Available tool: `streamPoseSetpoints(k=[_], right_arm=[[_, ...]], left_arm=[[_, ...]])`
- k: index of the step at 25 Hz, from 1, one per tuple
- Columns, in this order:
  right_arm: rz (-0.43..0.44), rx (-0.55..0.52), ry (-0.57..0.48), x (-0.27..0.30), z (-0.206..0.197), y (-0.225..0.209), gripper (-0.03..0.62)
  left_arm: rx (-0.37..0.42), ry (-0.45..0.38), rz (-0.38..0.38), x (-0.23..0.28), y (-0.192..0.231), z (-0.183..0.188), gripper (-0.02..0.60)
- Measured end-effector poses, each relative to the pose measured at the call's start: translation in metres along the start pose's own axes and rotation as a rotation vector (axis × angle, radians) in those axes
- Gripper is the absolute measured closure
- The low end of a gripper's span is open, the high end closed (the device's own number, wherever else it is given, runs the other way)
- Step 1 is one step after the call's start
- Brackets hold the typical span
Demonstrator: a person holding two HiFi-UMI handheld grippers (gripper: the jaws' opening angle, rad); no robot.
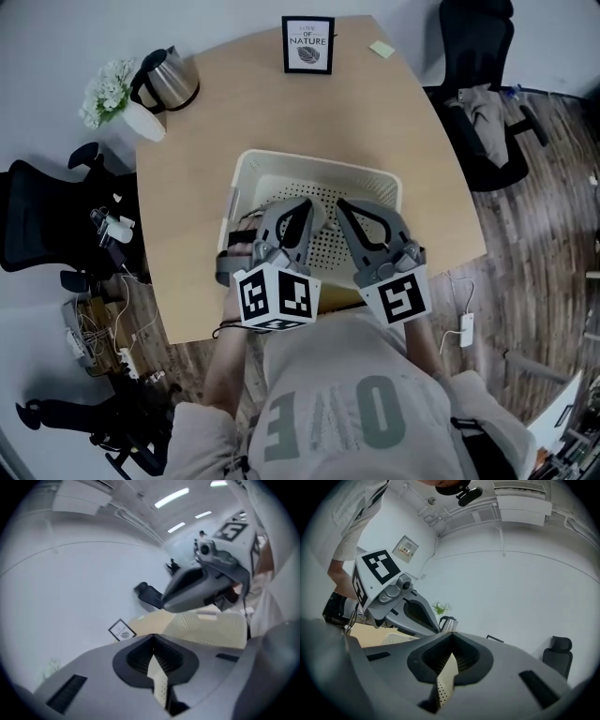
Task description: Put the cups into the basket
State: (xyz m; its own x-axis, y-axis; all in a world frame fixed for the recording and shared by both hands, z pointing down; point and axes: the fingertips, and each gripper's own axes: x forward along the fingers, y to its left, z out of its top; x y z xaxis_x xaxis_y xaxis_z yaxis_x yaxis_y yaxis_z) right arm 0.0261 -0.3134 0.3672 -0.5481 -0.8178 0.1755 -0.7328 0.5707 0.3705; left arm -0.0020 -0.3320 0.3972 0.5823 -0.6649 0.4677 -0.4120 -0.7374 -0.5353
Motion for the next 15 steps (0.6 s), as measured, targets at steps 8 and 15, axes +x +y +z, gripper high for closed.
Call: streamPoseSetpoints(k=[8,15], right_arm=[[-0.043,0.119,-0.149,0.005,0.032,0.013,0.595],[-0.031,0.124,-0.162,0.007,0.04,0.02,0.595]], left_arm=[[-0.36,-0.313,0.435,-0.062,0.038,0.015,0.574],[-0.416,-0.309,0.49,-0.065,0.04,-0.01,0.574]])
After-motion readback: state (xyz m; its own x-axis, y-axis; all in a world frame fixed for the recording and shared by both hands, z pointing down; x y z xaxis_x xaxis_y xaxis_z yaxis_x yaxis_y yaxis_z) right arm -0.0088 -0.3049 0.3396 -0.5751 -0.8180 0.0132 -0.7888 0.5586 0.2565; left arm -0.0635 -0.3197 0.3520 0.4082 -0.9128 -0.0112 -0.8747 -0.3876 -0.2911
